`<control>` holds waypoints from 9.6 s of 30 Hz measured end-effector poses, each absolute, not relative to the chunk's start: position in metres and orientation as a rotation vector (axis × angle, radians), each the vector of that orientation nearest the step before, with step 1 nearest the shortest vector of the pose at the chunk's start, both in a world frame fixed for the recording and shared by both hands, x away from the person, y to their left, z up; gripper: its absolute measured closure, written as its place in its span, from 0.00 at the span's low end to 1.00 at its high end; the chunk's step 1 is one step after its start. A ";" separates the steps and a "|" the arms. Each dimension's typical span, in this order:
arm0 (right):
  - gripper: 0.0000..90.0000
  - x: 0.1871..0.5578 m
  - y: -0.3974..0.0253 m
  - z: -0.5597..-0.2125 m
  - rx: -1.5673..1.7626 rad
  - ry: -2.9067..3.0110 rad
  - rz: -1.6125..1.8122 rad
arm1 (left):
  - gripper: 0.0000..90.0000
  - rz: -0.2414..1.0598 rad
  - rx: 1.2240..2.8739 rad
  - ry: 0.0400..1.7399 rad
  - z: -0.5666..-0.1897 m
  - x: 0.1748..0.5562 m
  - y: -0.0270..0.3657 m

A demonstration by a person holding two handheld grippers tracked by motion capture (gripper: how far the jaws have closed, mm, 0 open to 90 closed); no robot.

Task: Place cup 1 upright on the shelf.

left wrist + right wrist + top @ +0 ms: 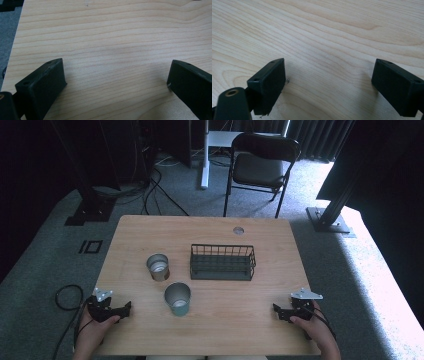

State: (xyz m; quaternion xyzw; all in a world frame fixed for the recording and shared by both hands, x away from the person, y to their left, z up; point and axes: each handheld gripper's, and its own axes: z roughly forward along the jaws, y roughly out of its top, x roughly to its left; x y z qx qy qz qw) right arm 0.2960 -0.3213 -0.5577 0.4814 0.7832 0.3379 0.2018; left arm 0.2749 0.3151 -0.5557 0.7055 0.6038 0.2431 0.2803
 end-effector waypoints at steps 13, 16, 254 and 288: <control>0.13 0.296 -0.321 -0.558 1.345 2.188 0.943 | 0.02 0.652 1.891 1.619 -0.556 0.275 0.315; 0.13 0.296 -0.321 -0.558 1.344 2.188 0.943 | 0.02 0.652 1.891 1.619 -0.556 0.275 0.315; 0.14 0.321 -0.022 -0.478 0.485 2.367 1.781 | 0.02 0.651 1.890 1.620 -0.556 0.275 0.315; 0.14 0.352 -0.071 -0.399 0.775 1.978 1.731 | 0.02 0.652 1.889 1.619 -0.556 0.275 0.315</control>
